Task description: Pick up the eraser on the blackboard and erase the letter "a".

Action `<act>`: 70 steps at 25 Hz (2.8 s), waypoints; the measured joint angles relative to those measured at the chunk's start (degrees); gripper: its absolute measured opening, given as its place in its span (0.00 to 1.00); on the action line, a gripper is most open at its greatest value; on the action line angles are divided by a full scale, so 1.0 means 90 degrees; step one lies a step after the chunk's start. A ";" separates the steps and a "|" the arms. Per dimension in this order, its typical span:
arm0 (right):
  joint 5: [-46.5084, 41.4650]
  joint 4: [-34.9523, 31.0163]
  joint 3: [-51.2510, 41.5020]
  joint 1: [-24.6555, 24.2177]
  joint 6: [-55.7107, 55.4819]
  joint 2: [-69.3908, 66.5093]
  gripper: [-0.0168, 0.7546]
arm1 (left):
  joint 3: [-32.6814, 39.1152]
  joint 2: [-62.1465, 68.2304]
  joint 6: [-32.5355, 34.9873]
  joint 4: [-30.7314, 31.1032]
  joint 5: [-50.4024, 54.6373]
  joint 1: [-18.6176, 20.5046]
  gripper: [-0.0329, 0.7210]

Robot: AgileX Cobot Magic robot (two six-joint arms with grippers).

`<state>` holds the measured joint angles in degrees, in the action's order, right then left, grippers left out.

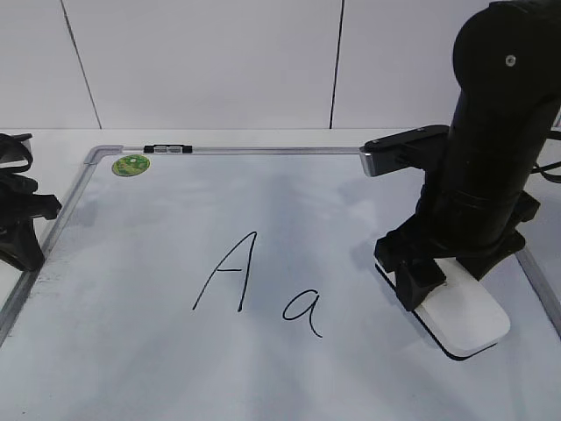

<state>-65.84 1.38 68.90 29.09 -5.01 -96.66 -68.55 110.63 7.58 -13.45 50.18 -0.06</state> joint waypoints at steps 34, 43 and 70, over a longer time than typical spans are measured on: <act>0.0863 -0.0087 0.0771 0.0180 0.0131 -0.1212 0.75 | 0.0000 0.0000 -0.0005 -0.0044 0.0019 0.0000 0.07; 0.0802 0.0020 0.0865 0.0354 0.0131 -0.1625 0.75 | 0.0000 0.0000 -0.0005 -0.0044 0.0019 0.0000 0.07; 0.0814 0.0086 0.0964 0.1564 0.0131 -0.1744 0.75 | 0.0000 0.0008 -0.0005 -0.0032 0.0019 0.0000 0.07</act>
<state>-58.52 2.15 77.58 43.16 -3.83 -112.35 -68.55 110.71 7.53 -13.74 50.35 -0.06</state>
